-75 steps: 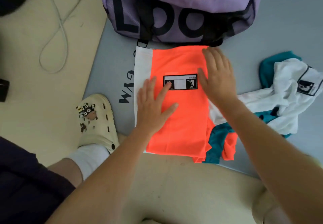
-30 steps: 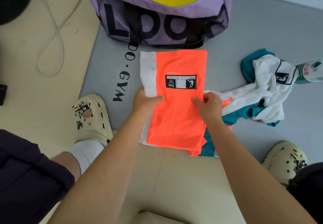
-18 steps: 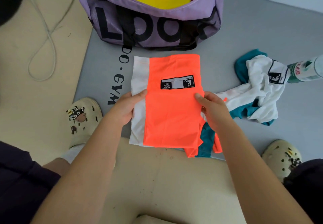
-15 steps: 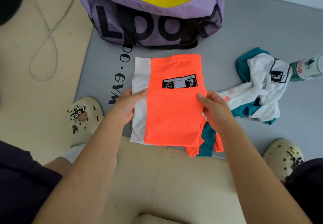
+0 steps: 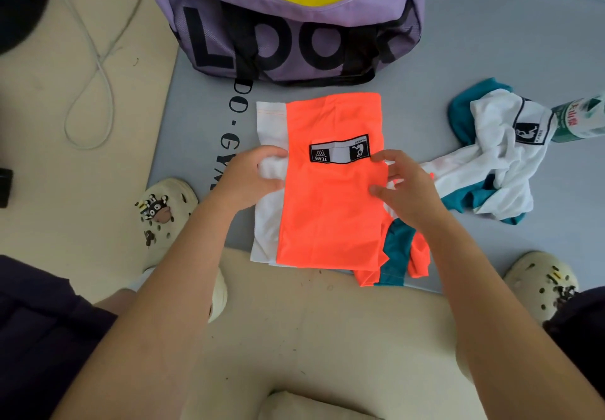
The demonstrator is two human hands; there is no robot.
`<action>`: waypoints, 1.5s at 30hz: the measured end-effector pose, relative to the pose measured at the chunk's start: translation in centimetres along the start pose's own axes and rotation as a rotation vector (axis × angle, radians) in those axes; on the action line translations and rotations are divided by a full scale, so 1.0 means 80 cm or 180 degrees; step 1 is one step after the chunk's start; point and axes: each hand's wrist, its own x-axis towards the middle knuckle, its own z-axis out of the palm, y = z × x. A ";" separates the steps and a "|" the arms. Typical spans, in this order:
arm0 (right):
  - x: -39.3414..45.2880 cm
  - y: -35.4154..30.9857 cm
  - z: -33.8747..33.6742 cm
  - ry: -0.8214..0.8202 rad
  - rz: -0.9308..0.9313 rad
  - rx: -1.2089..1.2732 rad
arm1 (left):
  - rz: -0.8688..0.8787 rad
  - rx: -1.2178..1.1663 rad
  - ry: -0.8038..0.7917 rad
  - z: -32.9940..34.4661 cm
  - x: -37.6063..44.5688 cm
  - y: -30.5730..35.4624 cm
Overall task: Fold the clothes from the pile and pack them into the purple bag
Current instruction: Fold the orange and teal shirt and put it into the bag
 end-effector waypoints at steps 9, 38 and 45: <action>0.004 -0.008 0.002 0.0374 -0.0723 -0.1636 | 0.0526 0.1310 0.0808 0.012 0.001 -0.014; 0.077 0.017 -0.019 0.0623 0.0916 0.0090 | -0.1224 -0.1280 0.0219 0.059 0.055 0.022; 0.064 0.004 -0.023 0.1013 0.0742 0.0385 | -0.0830 -0.1131 0.1024 0.059 0.051 0.020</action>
